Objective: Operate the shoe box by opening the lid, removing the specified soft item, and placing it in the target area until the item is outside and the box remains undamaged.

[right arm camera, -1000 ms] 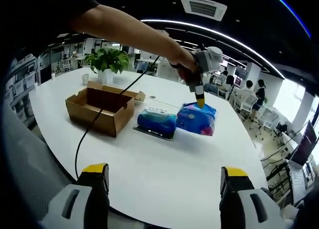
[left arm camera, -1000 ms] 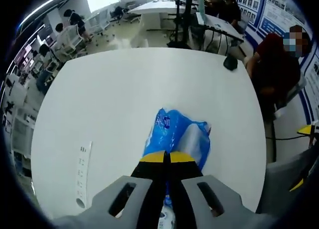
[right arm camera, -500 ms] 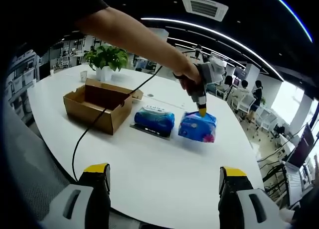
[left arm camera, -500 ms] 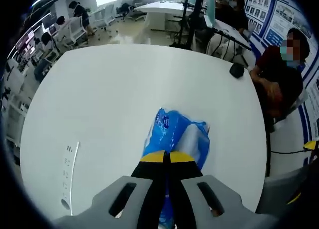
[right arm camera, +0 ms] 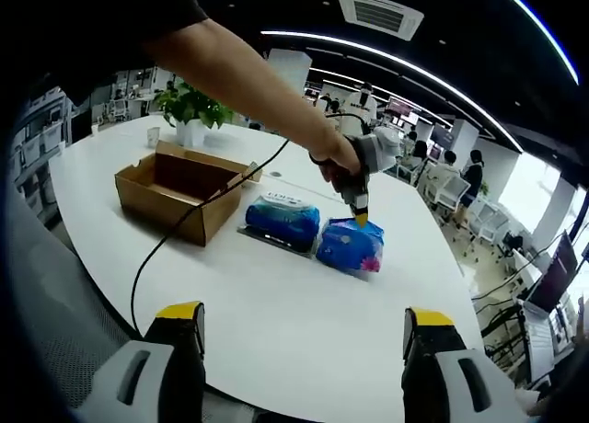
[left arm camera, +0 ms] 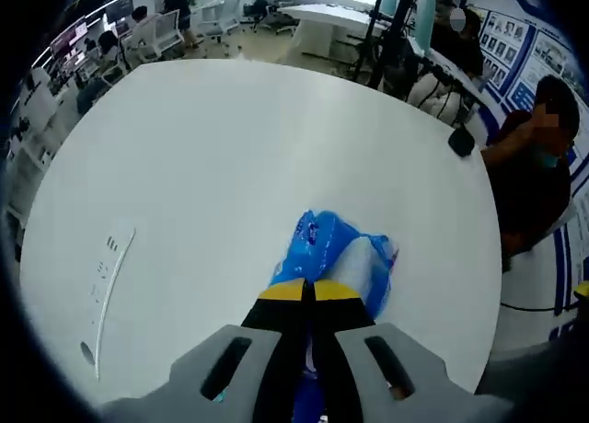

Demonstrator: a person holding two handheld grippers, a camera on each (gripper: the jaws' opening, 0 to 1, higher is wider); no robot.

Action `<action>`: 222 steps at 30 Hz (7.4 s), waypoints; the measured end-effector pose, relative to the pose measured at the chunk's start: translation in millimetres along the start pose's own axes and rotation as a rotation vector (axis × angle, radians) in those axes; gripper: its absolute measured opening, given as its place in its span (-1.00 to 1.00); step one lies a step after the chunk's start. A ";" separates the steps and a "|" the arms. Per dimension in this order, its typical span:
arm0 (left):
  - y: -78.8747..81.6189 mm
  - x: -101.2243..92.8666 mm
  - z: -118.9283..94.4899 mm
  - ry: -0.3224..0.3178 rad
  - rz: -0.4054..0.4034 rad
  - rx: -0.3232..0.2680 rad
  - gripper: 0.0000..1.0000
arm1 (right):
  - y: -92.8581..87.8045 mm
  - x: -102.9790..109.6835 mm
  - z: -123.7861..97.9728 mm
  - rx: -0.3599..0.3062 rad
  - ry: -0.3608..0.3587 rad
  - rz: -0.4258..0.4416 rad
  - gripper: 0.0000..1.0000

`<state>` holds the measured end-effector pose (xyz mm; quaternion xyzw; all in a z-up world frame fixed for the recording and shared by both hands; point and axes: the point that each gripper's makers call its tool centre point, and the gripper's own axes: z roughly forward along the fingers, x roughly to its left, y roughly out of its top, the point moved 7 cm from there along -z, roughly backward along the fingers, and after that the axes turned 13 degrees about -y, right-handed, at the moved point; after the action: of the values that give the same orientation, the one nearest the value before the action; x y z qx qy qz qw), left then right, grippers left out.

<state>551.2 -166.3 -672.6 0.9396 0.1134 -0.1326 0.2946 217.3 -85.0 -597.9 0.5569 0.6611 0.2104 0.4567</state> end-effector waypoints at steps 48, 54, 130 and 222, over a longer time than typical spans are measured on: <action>-0.7 -22.7 -28.1 -0.015 0.230 -0.040 -0.32 | 3.6 -3.3 -0.4 -0.029 -0.024 -0.012 0.80; 1.9 -35.2 -45.0 -0.038 0.244 -0.094 -0.21 | 3.4 -2.8 -0.4 -0.028 -0.019 -0.005 0.81; -110.4 -102.9 -177.6 0.020 0.306 -0.237 0.98 | 5.1 2.7 -4.2 -0.050 0.047 0.096 0.90; -320.4 -166.5 -305.0 0.366 0.017 -0.632 0.98 | 4.5 19.9 -6.0 -0.022 0.165 0.079 0.91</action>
<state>357.2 245.8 -546.3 0.8111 0.1918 0.0819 0.5464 215.5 -63.8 -598.8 0.5584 0.6716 0.2807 0.3979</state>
